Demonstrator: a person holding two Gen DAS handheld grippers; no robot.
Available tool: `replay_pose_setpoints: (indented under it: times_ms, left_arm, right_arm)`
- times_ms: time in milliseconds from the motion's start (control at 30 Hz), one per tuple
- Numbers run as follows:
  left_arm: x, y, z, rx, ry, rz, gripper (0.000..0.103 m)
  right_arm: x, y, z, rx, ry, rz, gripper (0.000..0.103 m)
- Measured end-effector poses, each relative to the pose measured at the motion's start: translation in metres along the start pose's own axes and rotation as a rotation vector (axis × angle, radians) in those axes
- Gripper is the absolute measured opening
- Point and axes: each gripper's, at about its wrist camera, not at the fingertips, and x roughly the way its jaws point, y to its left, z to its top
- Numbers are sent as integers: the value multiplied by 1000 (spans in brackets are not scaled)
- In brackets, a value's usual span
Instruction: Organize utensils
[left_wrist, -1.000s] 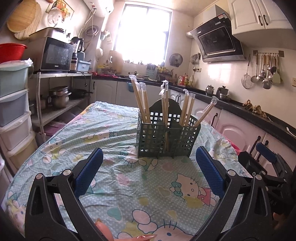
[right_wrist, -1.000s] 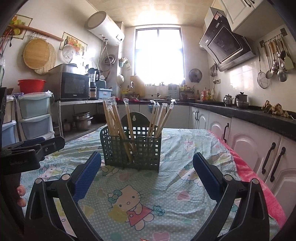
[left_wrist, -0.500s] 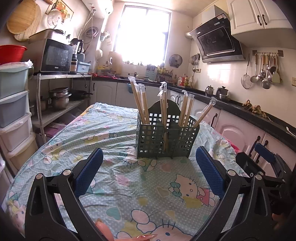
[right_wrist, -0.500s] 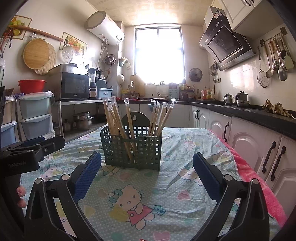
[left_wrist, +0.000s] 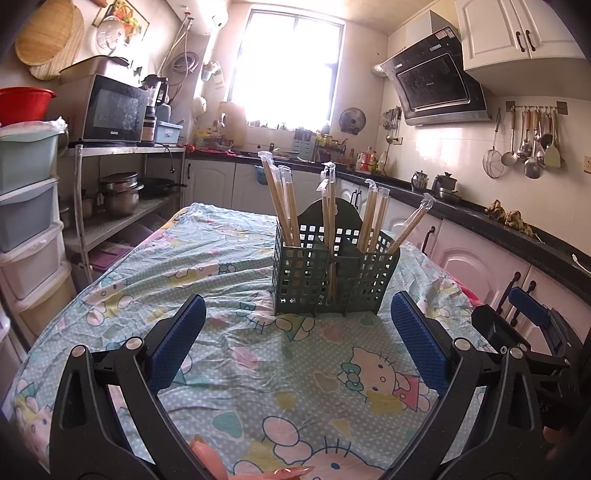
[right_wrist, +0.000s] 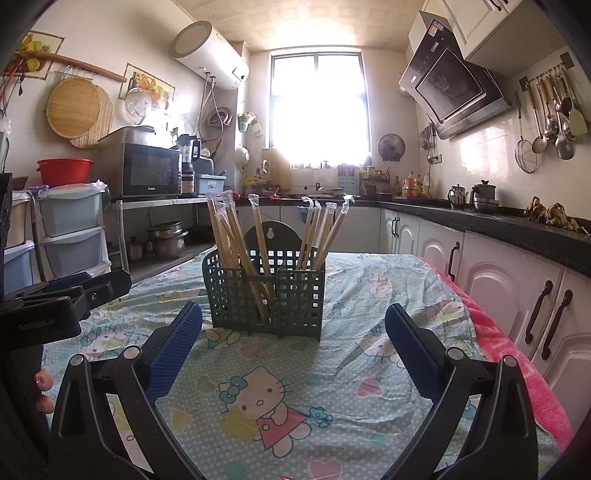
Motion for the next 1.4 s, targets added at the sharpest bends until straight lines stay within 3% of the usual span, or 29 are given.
replay_pose_setpoints:
  times_ms: [1400]
  left_arm:
    - [-1,-1,0,3,4,8,92]
  right_arm:
    - [0,0,0,0,1,-1,97]
